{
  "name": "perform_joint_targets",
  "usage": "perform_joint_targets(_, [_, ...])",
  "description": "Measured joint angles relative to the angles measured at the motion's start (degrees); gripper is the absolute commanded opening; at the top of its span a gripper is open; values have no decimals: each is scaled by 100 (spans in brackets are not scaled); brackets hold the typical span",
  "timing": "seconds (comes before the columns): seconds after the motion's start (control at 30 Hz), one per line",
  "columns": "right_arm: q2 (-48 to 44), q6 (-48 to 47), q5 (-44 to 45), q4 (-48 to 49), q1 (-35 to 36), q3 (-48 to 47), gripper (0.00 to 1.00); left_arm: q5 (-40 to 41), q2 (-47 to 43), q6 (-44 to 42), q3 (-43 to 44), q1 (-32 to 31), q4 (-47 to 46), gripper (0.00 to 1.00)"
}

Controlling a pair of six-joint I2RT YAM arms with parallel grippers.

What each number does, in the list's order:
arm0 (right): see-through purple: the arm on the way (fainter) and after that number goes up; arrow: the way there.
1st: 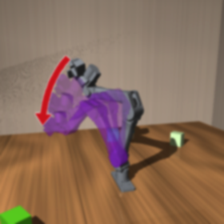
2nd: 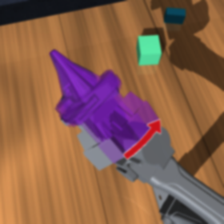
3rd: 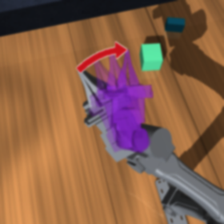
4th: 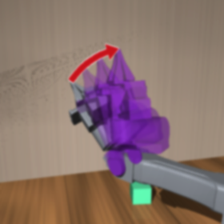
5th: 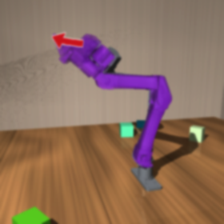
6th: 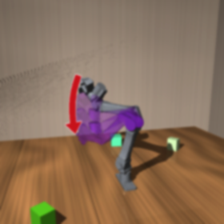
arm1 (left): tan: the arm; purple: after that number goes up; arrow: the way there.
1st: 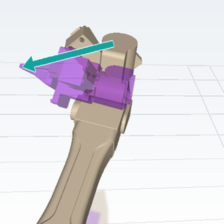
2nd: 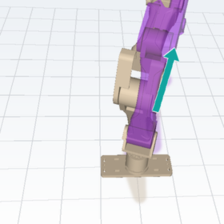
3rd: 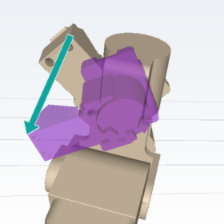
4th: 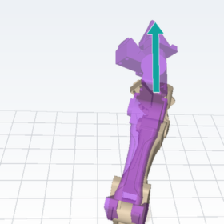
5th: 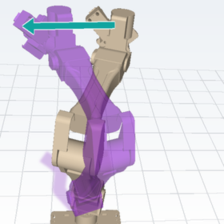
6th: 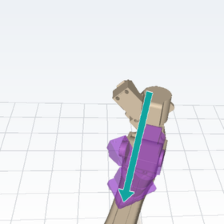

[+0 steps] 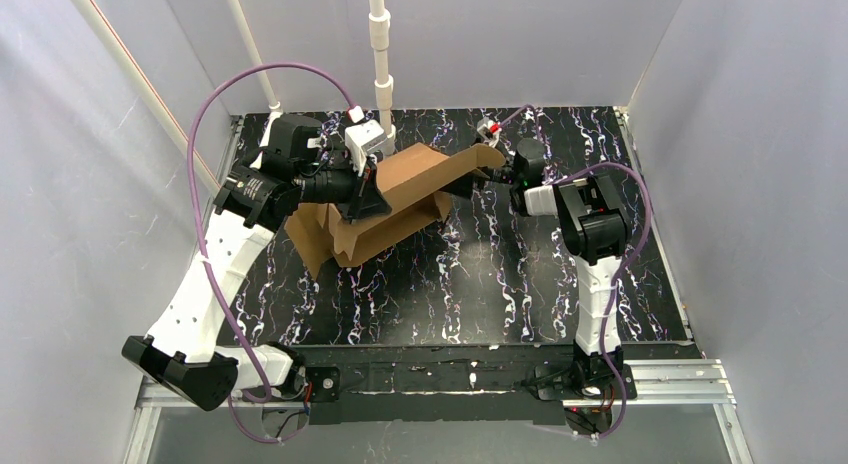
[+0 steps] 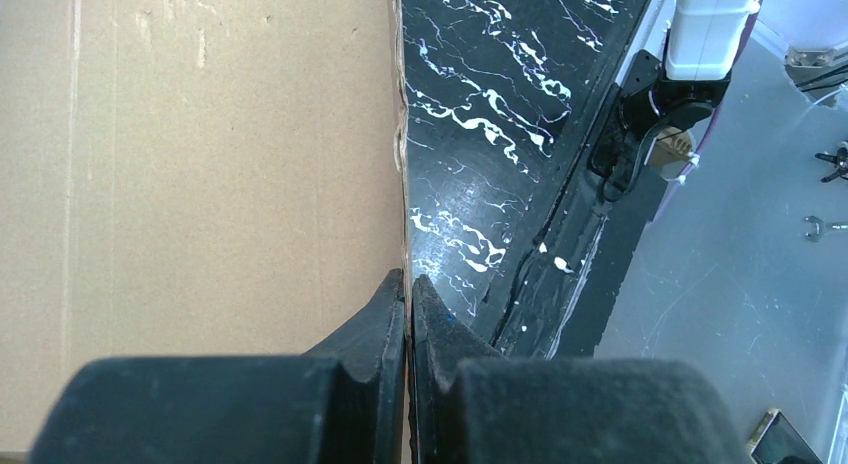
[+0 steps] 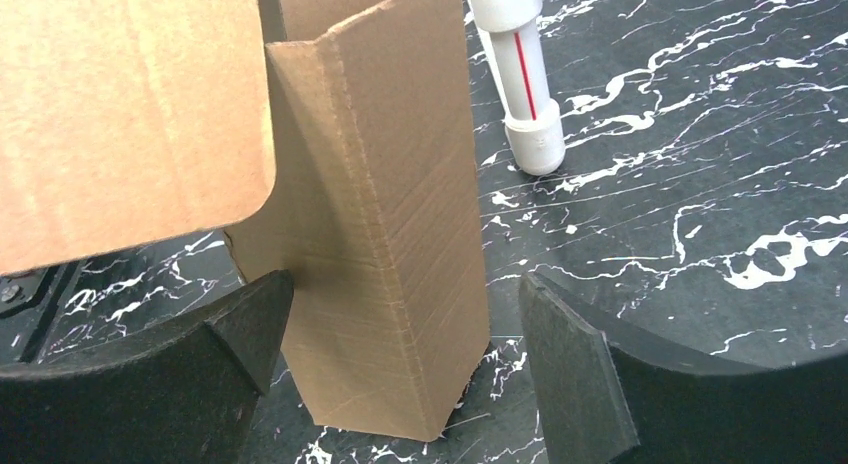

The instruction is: Fold the paper box

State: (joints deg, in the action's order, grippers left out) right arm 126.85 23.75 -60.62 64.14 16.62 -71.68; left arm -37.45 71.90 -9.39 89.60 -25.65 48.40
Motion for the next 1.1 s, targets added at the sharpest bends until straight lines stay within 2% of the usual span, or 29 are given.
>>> perform_joint_targets(0.13, [-26,-203,44,-142,61,94,90,-85,0,-2,-4,0,0,0])
perform_joint_targets(0.3, [-398,-387,566,-55,122,837,85,-188,0,-2,-24,0,-2,0])
perform_joint_targets(0.53, [-562,-367,1226,761,175,1408,79,-393,0,22,-87,-2,-61,0])
perform_joint_targets(0.93, [-557,-426,1499,1733,243,1674,69,-728,7,66,-103,0,-197,0])
perform_joint_targets(1.03, [-551,-422,1510,1864,254,1676,62,-769,35,63,-103,0,-212,0])
perform_joint_targets(1.1, [-551,-422,1508,1921,254,1679,54,-789,74,61,-103,0,-212,0])
